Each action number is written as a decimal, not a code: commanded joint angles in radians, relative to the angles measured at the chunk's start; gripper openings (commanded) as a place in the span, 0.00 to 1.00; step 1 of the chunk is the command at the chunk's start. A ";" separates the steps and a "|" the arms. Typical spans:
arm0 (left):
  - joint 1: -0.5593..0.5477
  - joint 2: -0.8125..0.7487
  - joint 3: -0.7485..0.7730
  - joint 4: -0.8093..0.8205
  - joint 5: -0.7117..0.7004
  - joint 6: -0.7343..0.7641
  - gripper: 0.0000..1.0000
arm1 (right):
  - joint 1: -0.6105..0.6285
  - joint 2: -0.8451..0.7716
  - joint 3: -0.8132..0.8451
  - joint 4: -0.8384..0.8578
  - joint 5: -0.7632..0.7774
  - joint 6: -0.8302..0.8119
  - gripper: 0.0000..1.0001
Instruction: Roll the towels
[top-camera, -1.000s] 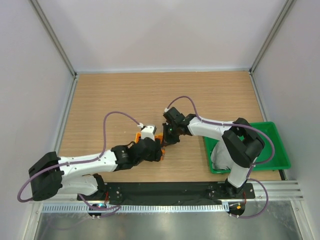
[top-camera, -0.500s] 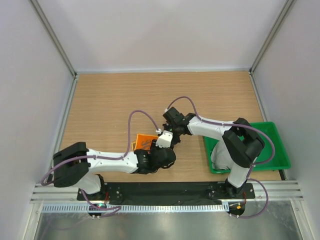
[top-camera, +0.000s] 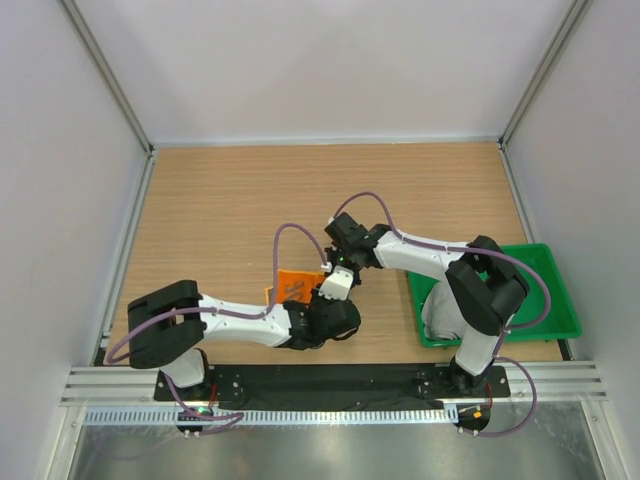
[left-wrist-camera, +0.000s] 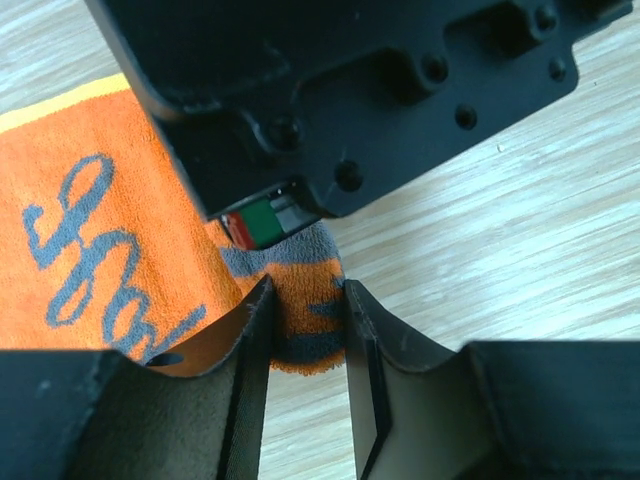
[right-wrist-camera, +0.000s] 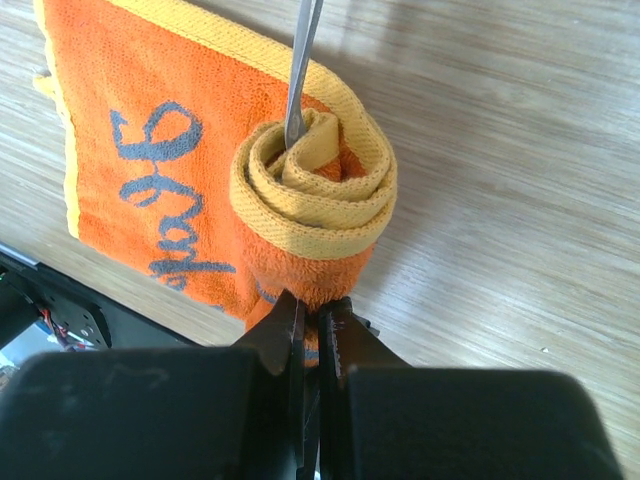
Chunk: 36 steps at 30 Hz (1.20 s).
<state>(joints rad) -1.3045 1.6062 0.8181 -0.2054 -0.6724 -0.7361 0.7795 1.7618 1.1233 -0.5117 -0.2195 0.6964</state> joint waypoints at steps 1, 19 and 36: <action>-0.019 0.001 -0.022 0.029 -0.023 -0.051 0.33 | 0.007 -0.010 0.046 -0.004 -0.026 -0.009 0.01; 0.007 -0.192 -0.247 0.237 0.180 -0.039 0.07 | -0.196 -0.184 0.050 -0.008 -0.063 -0.067 0.68; 0.318 -0.448 -0.629 0.750 0.616 -0.239 0.00 | -0.226 -0.524 -0.421 0.433 -0.231 0.049 0.74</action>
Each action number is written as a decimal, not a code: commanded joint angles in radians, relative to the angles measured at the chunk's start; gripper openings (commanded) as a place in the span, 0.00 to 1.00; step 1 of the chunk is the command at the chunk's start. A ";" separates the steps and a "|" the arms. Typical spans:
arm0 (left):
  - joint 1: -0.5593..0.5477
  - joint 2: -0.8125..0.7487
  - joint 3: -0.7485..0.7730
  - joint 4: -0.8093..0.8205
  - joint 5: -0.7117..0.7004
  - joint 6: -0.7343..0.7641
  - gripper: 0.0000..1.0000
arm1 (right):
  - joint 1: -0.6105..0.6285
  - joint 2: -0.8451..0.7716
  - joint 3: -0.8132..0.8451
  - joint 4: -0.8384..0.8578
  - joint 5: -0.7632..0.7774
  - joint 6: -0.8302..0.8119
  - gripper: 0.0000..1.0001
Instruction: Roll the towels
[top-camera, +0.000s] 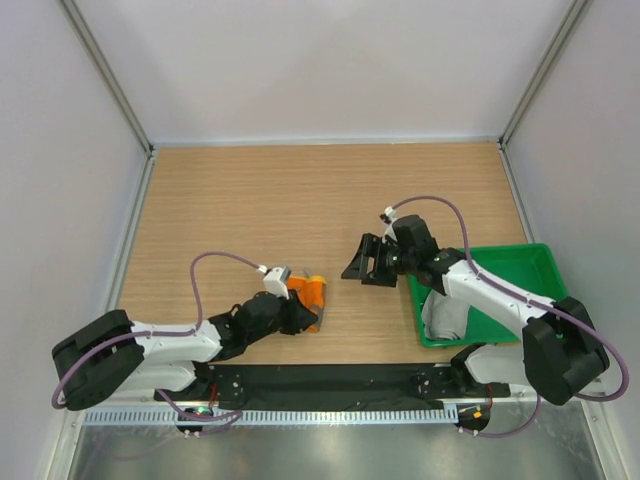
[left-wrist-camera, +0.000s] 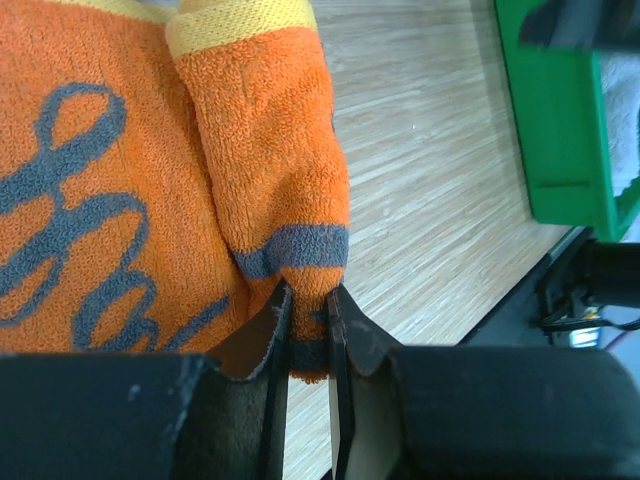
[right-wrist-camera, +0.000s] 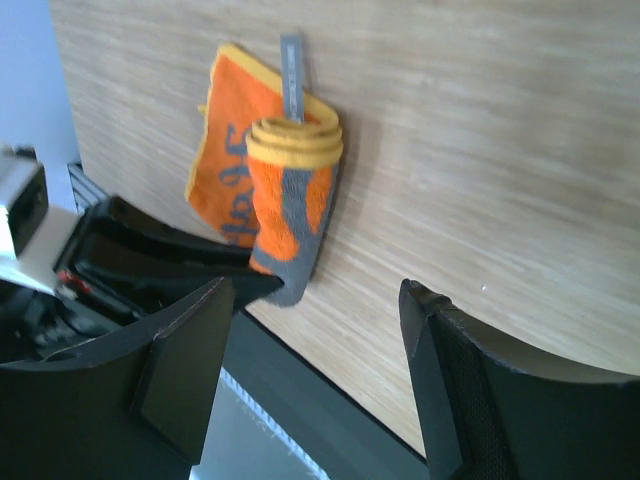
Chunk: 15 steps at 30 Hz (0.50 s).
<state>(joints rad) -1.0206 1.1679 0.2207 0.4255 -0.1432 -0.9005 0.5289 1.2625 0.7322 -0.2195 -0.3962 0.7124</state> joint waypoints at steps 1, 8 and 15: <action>0.054 -0.004 -0.044 0.155 0.094 -0.089 0.00 | 0.049 -0.015 -0.037 0.155 -0.056 0.036 0.74; 0.180 0.050 -0.132 0.312 0.215 -0.198 0.00 | 0.149 0.101 -0.070 0.308 -0.041 0.087 0.71; 0.283 0.128 -0.181 0.442 0.343 -0.270 0.00 | 0.184 0.224 -0.051 0.382 -0.027 0.102 0.64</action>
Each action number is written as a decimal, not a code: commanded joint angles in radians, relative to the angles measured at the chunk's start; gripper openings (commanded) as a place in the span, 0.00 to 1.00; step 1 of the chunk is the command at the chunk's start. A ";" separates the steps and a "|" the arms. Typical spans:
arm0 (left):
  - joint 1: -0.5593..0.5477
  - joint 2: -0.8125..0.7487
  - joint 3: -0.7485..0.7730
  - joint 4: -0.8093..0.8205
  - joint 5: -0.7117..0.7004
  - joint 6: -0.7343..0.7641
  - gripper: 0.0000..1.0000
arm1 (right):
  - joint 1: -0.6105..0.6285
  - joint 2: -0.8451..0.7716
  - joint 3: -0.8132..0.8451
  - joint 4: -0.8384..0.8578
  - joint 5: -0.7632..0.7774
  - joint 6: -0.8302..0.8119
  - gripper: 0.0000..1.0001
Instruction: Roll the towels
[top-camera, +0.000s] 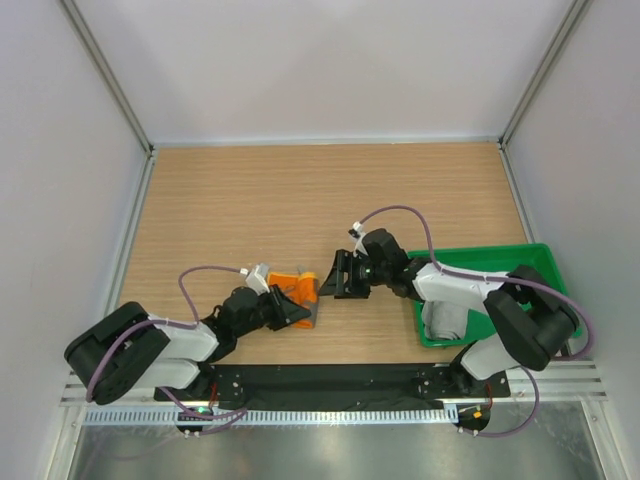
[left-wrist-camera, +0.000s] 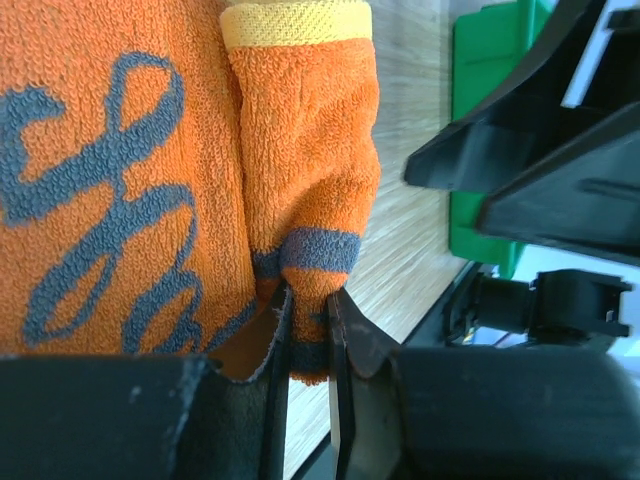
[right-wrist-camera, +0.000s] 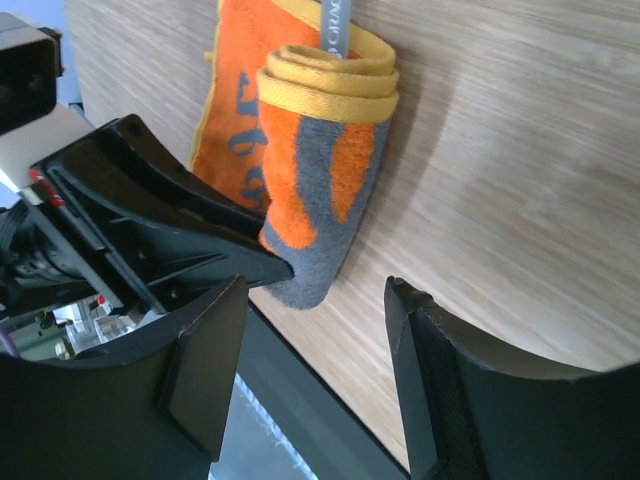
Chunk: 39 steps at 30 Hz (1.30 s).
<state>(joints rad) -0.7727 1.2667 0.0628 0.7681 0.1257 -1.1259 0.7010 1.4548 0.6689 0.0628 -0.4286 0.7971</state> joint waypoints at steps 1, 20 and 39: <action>0.044 0.037 -0.027 0.117 0.083 -0.052 0.00 | 0.014 0.045 0.017 0.107 0.004 0.020 0.63; 0.131 0.275 -0.046 0.332 0.184 -0.112 0.00 | 0.054 0.335 0.063 0.319 -0.018 0.074 0.46; -0.063 -0.082 0.299 -0.616 -0.125 0.284 0.51 | 0.068 0.181 0.256 -0.391 0.358 -0.067 0.02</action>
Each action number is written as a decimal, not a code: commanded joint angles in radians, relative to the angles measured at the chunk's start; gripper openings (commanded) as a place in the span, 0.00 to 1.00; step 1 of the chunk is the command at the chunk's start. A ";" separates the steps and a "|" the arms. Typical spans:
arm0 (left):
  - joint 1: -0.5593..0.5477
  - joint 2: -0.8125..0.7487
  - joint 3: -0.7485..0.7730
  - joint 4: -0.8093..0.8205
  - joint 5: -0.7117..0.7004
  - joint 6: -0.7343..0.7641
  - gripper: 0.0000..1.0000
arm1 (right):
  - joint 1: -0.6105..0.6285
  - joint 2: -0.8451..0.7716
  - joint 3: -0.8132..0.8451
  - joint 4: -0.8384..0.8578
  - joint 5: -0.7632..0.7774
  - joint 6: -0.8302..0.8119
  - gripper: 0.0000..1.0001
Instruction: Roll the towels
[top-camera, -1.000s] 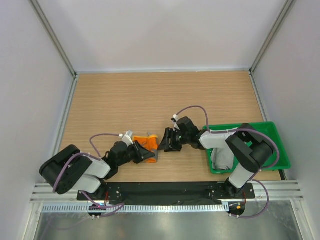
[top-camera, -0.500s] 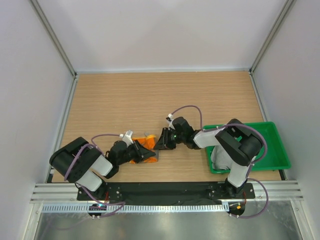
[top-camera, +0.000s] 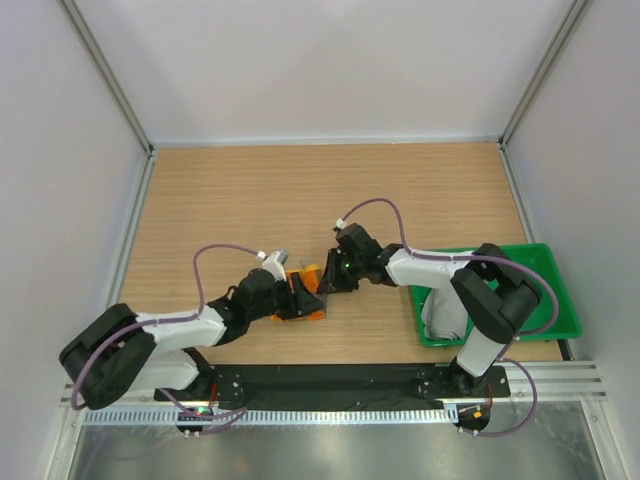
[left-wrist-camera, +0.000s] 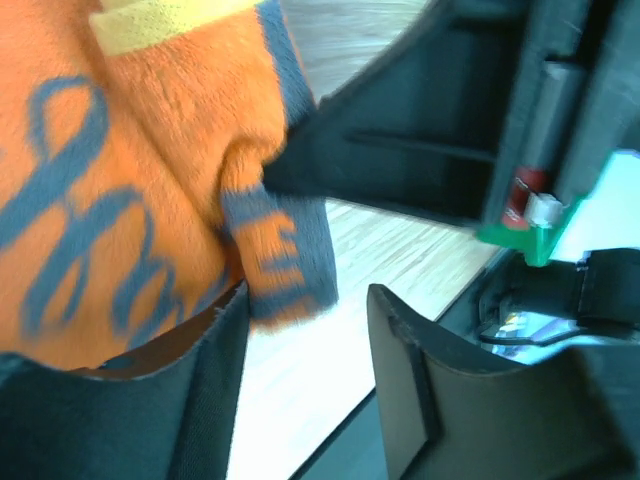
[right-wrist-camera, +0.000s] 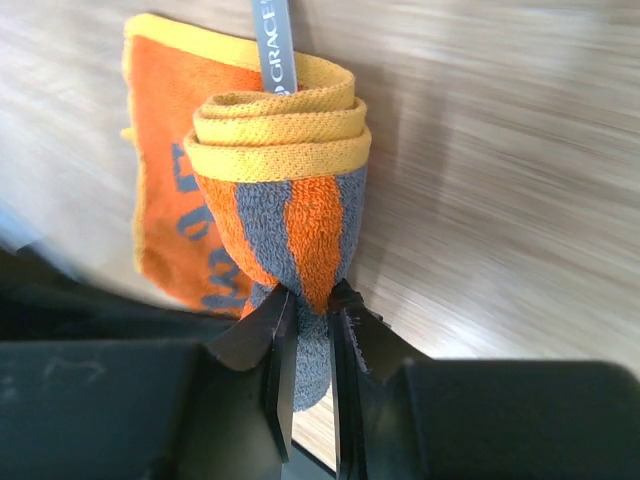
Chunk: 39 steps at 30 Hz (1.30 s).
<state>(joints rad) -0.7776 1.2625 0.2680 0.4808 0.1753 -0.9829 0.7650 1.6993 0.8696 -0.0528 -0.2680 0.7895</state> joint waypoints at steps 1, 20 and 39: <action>-0.098 -0.106 0.118 -0.370 -0.236 0.159 0.52 | 0.005 -0.067 0.074 -0.344 0.240 -0.058 0.02; -0.594 0.239 0.550 -0.666 -0.957 0.247 0.57 | 0.072 0.003 0.183 -0.504 0.256 -0.015 0.01; -0.660 0.474 0.648 -0.740 -1.086 0.244 0.50 | 0.091 -0.007 0.224 -0.527 0.219 -0.010 0.02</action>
<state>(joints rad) -1.4197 1.7271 0.8845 -0.2447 -0.8452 -0.7246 0.8463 1.6955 1.0599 -0.5423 -0.0418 0.7742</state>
